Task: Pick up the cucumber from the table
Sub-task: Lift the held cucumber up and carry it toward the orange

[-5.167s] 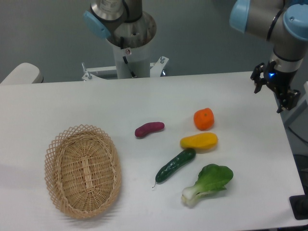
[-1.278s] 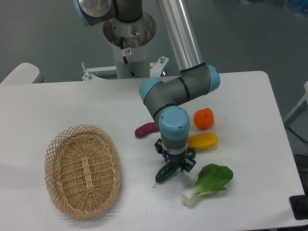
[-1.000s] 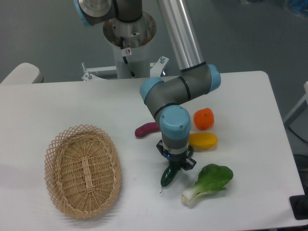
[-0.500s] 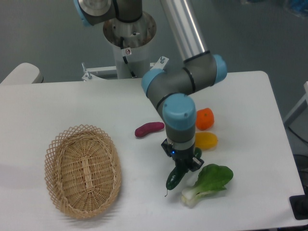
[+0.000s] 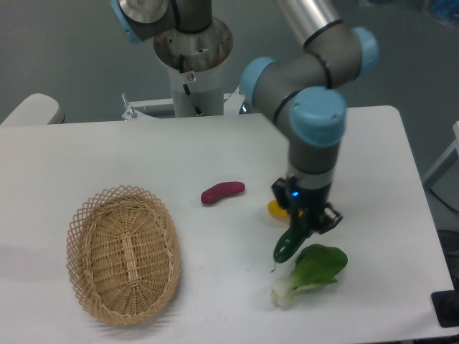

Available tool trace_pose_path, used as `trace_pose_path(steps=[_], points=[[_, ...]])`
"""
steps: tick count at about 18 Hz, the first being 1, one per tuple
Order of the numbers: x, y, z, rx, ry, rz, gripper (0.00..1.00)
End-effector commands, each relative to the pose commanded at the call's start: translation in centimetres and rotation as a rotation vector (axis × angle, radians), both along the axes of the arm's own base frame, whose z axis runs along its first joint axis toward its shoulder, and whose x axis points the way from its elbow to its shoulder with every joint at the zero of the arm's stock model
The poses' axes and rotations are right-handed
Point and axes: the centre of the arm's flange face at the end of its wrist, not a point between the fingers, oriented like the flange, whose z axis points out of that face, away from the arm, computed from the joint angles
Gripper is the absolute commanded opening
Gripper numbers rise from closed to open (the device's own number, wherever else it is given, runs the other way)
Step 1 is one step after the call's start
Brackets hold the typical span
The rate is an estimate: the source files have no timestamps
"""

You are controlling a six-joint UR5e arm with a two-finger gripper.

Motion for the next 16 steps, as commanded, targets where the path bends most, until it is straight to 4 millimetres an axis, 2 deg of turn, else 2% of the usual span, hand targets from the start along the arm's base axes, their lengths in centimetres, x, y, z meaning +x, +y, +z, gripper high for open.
trace_pose_path(steps=[4, 10, 16], points=[[-2.6, -3.6, 1.0, -0.016, -0.008, -0.062, 0.29], [-5.5, -7.5, 1.2, -0.029, 0.005, -0.118, 0.29], [-7.0, -9.3, 1.0, -0.043, 0.011, -0.136, 0.29]])
